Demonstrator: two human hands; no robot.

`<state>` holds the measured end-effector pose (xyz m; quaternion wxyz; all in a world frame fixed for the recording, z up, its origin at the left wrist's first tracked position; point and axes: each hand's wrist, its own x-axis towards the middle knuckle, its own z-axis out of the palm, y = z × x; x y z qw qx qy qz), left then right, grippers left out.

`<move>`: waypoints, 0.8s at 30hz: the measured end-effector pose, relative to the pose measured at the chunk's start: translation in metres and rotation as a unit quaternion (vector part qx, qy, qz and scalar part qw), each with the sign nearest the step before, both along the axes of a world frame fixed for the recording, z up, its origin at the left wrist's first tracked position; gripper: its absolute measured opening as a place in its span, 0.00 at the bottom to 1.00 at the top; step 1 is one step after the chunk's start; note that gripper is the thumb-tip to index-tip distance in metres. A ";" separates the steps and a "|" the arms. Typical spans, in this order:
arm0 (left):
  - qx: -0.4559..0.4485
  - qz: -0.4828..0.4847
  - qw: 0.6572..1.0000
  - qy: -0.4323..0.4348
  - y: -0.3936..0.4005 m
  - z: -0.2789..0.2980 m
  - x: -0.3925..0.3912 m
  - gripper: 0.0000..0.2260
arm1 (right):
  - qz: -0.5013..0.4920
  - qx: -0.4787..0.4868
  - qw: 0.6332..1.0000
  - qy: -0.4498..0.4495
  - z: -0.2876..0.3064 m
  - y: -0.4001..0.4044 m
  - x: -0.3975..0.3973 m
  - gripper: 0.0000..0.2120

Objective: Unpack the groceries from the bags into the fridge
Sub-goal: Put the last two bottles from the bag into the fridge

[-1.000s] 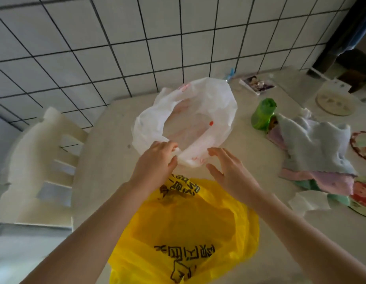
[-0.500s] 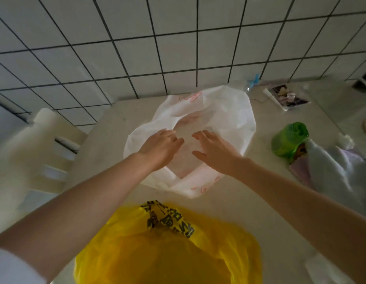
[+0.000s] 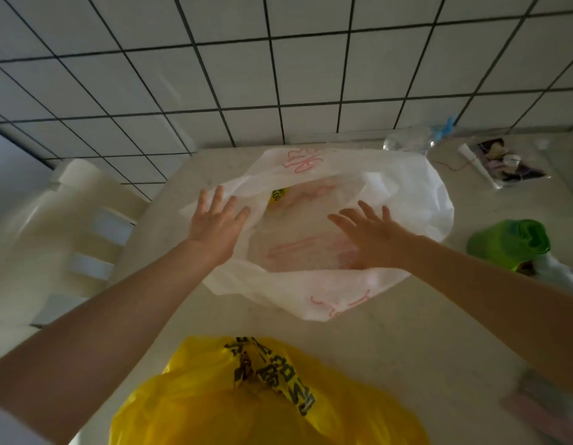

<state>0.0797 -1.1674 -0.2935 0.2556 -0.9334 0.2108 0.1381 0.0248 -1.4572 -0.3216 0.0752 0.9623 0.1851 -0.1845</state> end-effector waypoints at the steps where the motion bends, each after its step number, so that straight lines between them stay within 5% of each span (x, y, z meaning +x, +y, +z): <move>1: 0.004 0.021 1.000 -0.003 0.002 -0.002 0.003 0.35 | -0.004 -0.003 1.000 0.001 -0.002 -0.005 0.002 0.40; 6: 0.017 0.079 0.997 -0.016 0.003 -0.008 0.012 0.36 | -0.040 -0.002 0.999 0.022 -0.006 -0.017 0.010 0.42; 11: -0.169 -0.180 0.963 -0.106 -0.009 -0.024 0.015 0.28 | -0.008 0.013 1.000 0.011 -0.012 -0.013 0.006 0.37; 15: -0.166 -0.307 0.935 -0.064 -0.024 -0.034 0.024 0.19 | 0.070 0.063 0.995 -0.030 -0.030 -0.004 0.004 0.31; 24: -0.105 -0.151 0.982 -0.035 -0.048 -0.044 0.064 0.19 | 0.054 0.064 0.988 0.127 -0.043 0.020 0.016 0.35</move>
